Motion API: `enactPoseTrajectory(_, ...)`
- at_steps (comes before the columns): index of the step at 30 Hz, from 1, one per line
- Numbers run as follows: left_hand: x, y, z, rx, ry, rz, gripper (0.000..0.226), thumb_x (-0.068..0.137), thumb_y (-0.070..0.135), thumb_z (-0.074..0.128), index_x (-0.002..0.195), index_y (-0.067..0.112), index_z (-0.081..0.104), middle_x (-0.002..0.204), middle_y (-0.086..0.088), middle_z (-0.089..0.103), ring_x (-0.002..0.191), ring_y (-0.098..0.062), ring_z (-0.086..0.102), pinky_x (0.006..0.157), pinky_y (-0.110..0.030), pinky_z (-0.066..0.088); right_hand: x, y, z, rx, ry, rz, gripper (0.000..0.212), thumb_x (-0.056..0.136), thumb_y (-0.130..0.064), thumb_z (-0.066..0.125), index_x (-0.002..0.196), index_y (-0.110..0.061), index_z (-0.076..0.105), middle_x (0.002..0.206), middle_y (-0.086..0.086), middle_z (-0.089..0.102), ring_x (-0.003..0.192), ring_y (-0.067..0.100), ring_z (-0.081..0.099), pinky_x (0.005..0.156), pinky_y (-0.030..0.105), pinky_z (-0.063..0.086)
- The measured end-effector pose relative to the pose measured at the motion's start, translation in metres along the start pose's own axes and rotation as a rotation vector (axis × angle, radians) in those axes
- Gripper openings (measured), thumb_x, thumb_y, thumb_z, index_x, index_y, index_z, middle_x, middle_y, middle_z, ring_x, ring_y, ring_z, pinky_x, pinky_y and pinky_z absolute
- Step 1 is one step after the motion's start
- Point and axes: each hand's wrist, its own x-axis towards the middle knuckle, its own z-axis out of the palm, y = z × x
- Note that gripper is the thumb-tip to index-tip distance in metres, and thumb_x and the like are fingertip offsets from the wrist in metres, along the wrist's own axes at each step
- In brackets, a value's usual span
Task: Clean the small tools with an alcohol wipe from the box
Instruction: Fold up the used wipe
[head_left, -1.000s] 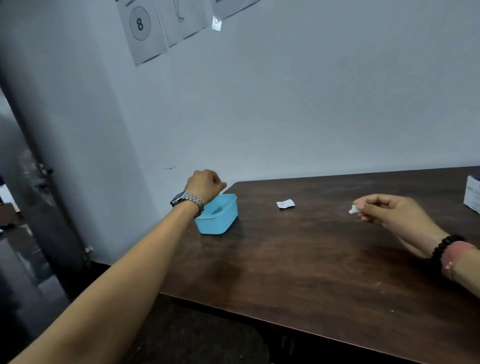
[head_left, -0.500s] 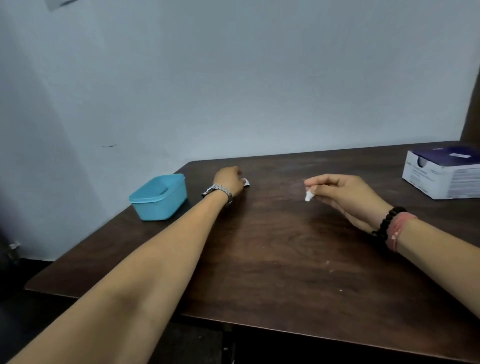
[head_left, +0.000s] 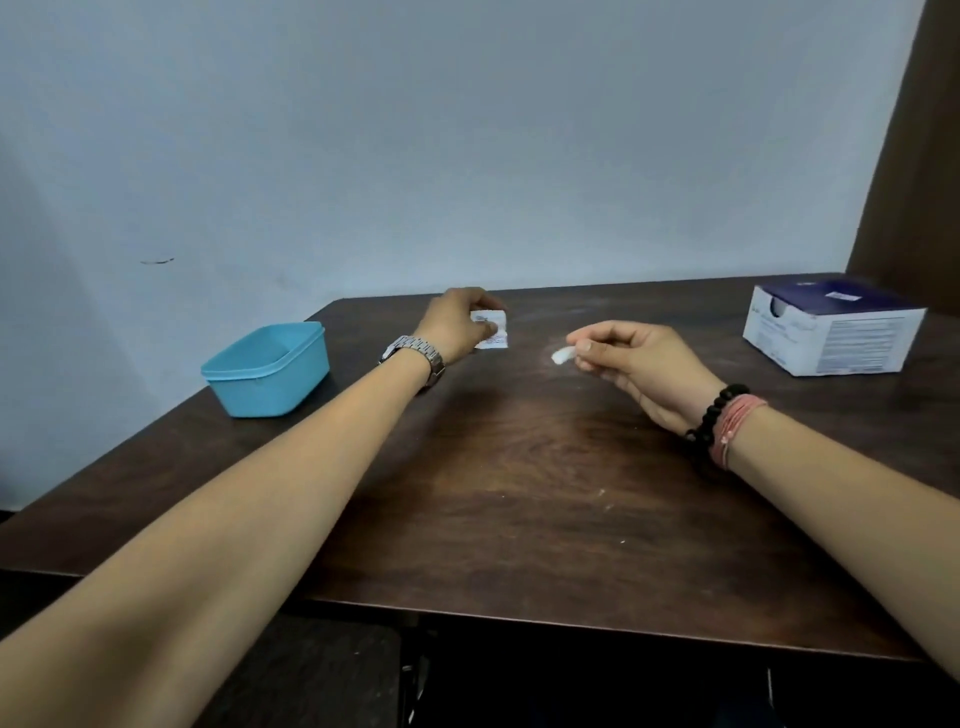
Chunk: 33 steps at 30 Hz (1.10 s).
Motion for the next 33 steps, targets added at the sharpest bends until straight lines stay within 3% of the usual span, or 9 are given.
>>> enactPoseTrajectory(3,-0.013,0.020,0.011,-0.086,-0.086,0.069,0.025,0.088,0.011,0.064,0.111,0.018,0.069,0.100,0.002,0.065,0.088,-0.012,0.062,0.064,-0.021,0.054,-0.002,-0.004,0.002,0.055,0.010,0.037,0.007,0.089,0.000,0.062,0.091,0.001,0.068,0.099,0.012,0.069,0.090,0.016,0.066,0.078,0.016,0.055)
enactPoseTrajectory(8,-0.025,0.022,0.034,-0.281,-0.135,0.048,0.022,0.091,0.010,0.060,0.109,0.021,0.069,0.097,-0.008,0.071,0.081,-0.013,0.064,0.060,-0.020,0.050,-0.002,-0.004,0.003,0.016,0.016,0.009,0.012,0.086,0.007,0.063,0.087,-0.004,0.068,0.089,0.007,0.068,0.080,0.011,0.065,0.079,0.017,0.056)
enactPoseTrajectory(12,-0.034,0.029,0.039,-0.494,-0.193,0.011,0.026,0.096,0.007,0.054,0.117,0.014,0.066,0.093,-0.006,0.069,0.080,-0.010,0.063,0.065,-0.019,0.054,-0.001,-0.004,0.003,-0.041,0.027,-0.011,0.018,0.086,0.010,0.062,0.091,-0.007,0.066,0.088,0.011,0.064,0.074,0.013,0.062,0.073,0.016,0.056)
enactPoseTrajectory(18,-0.041,0.039,0.039,-0.617,-0.175,0.001,0.026,0.096,0.004,0.053,0.119,0.011,0.065,0.087,-0.002,0.069,0.077,-0.007,0.065,0.068,-0.018,0.054,-0.002,-0.002,0.001,-0.162,0.054,-0.063,0.017,0.086,0.007,0.065,0.091,-0.008,0.068,0.084,0.006,0.065,0.073,0.010,0.062,0.078,0.019,0.056)
enactPoseTrajectory(23,-0.045,0.041,0.042,-0.673,-0.190,-0.002,0.027,0.096,0.001,0.052,0.119,0.010,0.064,0.094,-0.007,0.070,0.087,-0.015,0.067,0.083,-0.028,0.056,-0.003,-0.003,0.001,-0.212,0.099,-0.101,0.006,0.086,0.000,0.068,0.087,-0.006,0.067,0.072,0.009,0.063,0.056,0.009,0.057,0.060,0.015,0.053)
enactPoseTrajectory(25,-0.046,0.044,0.043,-0.697,-0.196,0.001,0.029,0.096,0.000,0.051,0.121,0.008,0.063,0.096,-0.008,0.070,0.086,-0.013,0.067,0.082,-0.026,0.055,-0.002,-0.003,0.000,-0.251,0.118,-0.123,0.006,0.086,-0.002,0.069,0.085,-0.007,0.066,0.068,0.006,0.062,0.052,0.006,0.056,0.056,0.015,0.051)
enactPoseTrajectory(27,-0.047,0.046,0.043,-0.725,-0.198,-0.001,0.031,0.095,-0.002,0.051,0.123,0.008,0.062,0.103,-0.011,0.070,0.087,-0.012,0.067,0.080,-0.023,0.055,-0.002,-0.001,-0.001,-0.307,0.134,-0.136,0.005,0.086,-0.005,0.071,0.086,-0.008,0.066,0.069,0.004,0.061,0.054,0.003,0.055,0.053,0.016,0.049)
enactPoseTrajectory(33,-0.051,0.053,0.043,-0.863,-0.216,-0.019,0.037,0.091,-0.005,0.056,0.127,0.006,0.058,0.115,-0.012,0.067,0.097,-0.017,0.066,0.092,-0.031,0.054,0.000,-0.001,-0.004,-0.394,0.176,-0.174,0.010,0.085,-0.013,0.073,0.082,-0.019,0.066,0.082,-0.001,0.065,0.069,0.006,0.057,0.053,0.016,0.047)
